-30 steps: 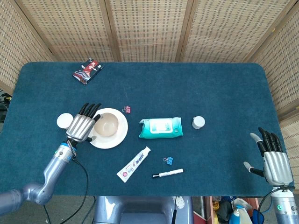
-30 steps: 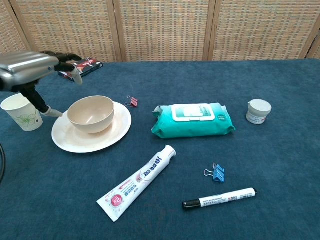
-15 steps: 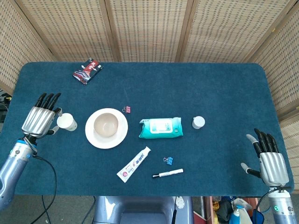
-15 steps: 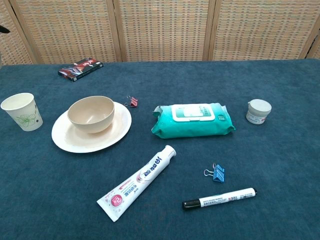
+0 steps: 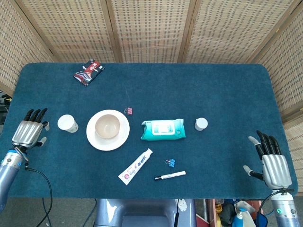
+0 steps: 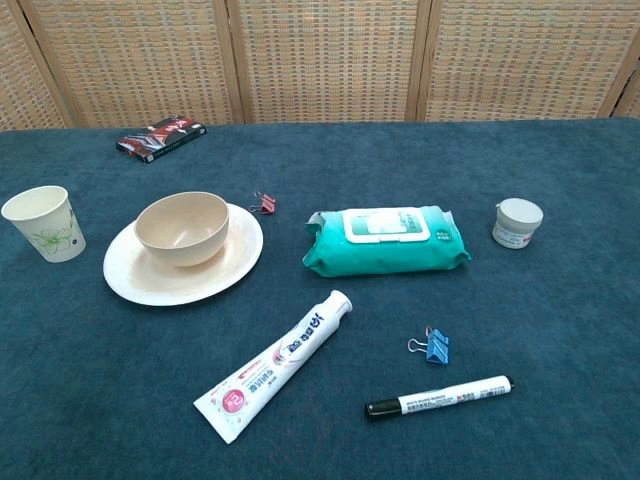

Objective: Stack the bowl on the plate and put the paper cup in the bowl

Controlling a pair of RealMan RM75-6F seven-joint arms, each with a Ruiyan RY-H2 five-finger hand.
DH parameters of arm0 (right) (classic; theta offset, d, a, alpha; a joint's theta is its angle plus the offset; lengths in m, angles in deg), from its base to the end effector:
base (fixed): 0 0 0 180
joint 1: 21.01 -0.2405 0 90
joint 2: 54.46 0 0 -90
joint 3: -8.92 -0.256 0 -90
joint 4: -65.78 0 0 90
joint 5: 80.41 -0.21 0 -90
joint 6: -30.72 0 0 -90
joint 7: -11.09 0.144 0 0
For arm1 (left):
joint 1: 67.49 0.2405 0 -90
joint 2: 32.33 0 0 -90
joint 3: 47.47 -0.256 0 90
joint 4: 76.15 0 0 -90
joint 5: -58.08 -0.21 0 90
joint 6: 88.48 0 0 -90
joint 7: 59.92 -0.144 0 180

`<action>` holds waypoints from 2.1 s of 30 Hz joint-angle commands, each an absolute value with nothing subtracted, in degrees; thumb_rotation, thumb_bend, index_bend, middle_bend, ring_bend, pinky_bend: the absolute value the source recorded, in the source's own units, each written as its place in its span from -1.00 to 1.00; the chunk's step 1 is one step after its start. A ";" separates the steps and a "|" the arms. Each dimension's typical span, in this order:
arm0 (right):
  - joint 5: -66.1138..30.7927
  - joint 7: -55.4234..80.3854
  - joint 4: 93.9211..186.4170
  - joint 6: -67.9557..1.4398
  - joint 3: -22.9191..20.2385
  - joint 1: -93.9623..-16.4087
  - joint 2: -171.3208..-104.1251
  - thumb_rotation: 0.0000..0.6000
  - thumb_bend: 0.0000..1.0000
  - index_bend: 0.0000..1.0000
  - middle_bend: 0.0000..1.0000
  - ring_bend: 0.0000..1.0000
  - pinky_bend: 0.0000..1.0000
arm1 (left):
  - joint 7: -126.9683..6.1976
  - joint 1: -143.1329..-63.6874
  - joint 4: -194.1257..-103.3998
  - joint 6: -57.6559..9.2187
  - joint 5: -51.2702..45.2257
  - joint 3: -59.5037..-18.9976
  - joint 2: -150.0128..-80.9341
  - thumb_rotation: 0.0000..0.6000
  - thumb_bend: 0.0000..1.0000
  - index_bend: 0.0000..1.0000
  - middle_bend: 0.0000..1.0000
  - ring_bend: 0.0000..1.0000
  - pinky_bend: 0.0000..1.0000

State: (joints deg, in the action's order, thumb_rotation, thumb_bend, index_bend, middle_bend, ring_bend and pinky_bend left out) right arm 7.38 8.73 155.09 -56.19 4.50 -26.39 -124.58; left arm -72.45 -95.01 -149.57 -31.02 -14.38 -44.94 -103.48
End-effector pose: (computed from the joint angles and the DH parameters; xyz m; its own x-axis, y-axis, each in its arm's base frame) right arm -0.3021 -0.1892 0.1366 0.3838 0.0578 0.9216 -0.9211 -0.0463 0.3865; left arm -0.3287 0.3148 0.1153 0.7106 0.2288 0.6653 0.7001 -0.1362 -0.7009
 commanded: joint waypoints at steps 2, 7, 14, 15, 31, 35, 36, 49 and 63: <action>7.42 8.82 155.09 -56.23 4.52 -26.37 -124.54 1.00 -0.73 -0.75 -1.00 -1.00 -1.00 | -72.41 -95.17 -149.20 -30.76 -14.56 -44.62 -104.40 1.00 -0.41 -0.07 -1.00 -1.00 -1.00; 7.31 8.99 155.01 -56.14 4.48 -26.40 -124.55 1.00 -0.73 -0.75 -1.00 -1.00 -1.00 | -72.06 -95.29 -149.74 -30.01 -14.96 -44.05 -104.69 1.00 -0.40 -0.07 -1.00 -1.00 -1.00; 7.33 8.93 155.10 -56.22 4.47 -26.37 -124.50 1.00 -0.73 -0.75 -1.00 -1.00 -1.00 | -72.14 -95.40 -150.36 -29.46 -15.01 -43.46 -104.74 1.00 -0.40 -0.07 -1.00 -1.00 -1.00; 7.31 8.93 155.13 -56.20 4.47 -26.36 -124.49 1.00 -0.73 -0.75 -1.00 -1.00 -1.00 | -72.22 -95.42 -150.25 -29.44 -14.97 -43.40 -104.85 1.00 -0.40 -0.07 -1.00 -1.00 -1.00; 7.02 8.80 155.05 -55.87 4.46 -26.44 -124.49 1.00 -0.73 -0.75 -1.00 -1.00 -1.00 | -75.98 -97.82 -149.79 -31.62 -12.92 -41.93 -107.77 1.00 -0.39 -0.07 -1.00 -1.00 -1.00; 7.09 8.72 155.02 -55.79 4.52 -26.47 -124.51 1.00 -0.73 -0.75 -1.00 -1.00 -1.00 | -77.25 -98.55 -150.21 -31.85 -12.55 -41.55 -108.37 1.00 -0.39 -0.07 -1.00 -1.00 -1.00; 7.09 8.73 155.00 -55.82 4.52 -26.46 -124.52 1.00 -0.73 -0.75 -1.00 -1.00 -1.00 | -77.65 -98.78 -150.24 -32.03 -12.35 -41.46 -108.57 1.00 -0.39 -0.07 -1.00 -1.00 -1.00; 6.75 9.45 155.03 -55.98 4.31 -26.33 -124.30 1.00 -0.73 -0.75 -1.00 -1.00 -1.00 | -80.76 -99.77 -148.22 -33.70 -9.96 -41.75 -111.45 1.00 -0.27 -0.01 -1.00 -1.00 -1.00; 7.08 10.08 155.23 -55.78 4.49 -26.42 -124.04 1.00 -0.73 -0.75 -1.00 -1.00 -1.00 | -80.24 -99.49 -146.47 -31.84 -10.59 -41.74 -112.82 1.00 -0.18 0.24 -0.96 -1.00 -1.00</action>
State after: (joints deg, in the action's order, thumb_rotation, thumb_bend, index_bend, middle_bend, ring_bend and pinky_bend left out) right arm 7.07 10.06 155.21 -55.79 4.48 -26.40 -124.06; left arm -80.41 -99.55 -146.43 -31.94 -10.50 -41.79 -112.94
